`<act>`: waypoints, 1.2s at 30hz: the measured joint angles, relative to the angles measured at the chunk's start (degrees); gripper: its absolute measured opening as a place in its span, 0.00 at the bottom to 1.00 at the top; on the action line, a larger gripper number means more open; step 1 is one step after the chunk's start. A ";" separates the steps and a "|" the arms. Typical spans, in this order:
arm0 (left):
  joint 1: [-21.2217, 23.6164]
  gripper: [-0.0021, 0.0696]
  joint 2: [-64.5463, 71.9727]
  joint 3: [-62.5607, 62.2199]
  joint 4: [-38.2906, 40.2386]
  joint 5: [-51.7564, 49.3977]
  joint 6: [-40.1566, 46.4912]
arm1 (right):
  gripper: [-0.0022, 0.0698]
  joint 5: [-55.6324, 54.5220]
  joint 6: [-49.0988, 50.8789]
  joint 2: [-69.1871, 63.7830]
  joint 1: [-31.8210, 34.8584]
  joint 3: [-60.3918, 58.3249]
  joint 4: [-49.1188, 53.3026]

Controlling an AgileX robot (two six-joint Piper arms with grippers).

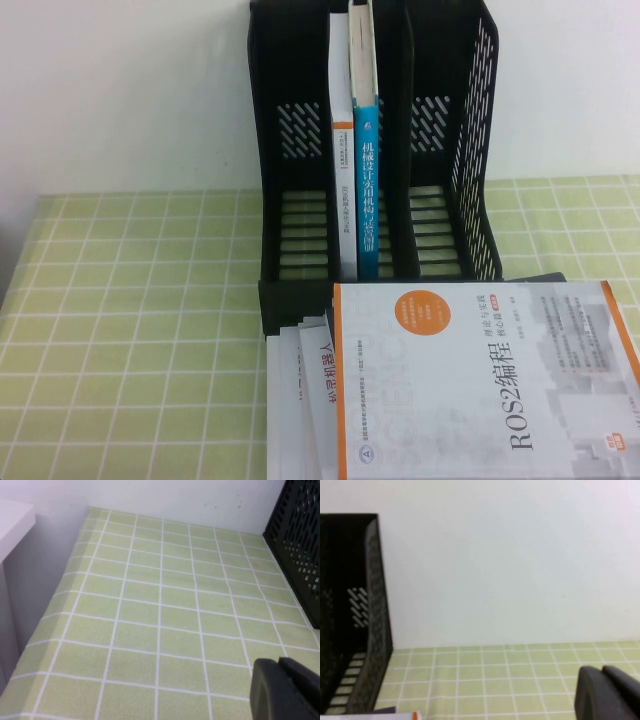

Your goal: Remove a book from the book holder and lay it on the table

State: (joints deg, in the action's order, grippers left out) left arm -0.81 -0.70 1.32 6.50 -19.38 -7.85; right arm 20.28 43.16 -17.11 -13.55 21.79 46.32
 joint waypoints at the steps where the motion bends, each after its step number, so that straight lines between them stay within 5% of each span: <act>1: 0.00 0.03 0.00 0.00 0.00 0.00 0.00 | 0.03 -0.16 0.13 0.06 1.31 0.00 -0.03; 11: 0.00 0.03 0.00 0.00 -0.39 0.00 0.00 | 0.03 -5.33 -2.79 4.24 3.58 -3.89 -4.98; 19: 0.00 0.03 0.00 0.00 -0.48 -0.12 0.00 | 0.03 -6.31 -44.81 14.28 3.71 -15.55 -42.15; 26: 0.00 0.03 0.00 0.00 -0.48 -0.24 0.00 | 0.03 -9.18 -48.16 17.70 4.74 -23.24 -45.72; 36: 0.00 0.03 0.00 0.00 -0.48 -0.24 0.00 | 0.03 0.20 -45.48 17.70 15.91 -23.37 -46.32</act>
State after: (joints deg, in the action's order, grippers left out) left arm -0.81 -0.70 1.32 6.01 -19.62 -7.85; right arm 20.48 -2.32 0.59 2.36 -1.58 0.00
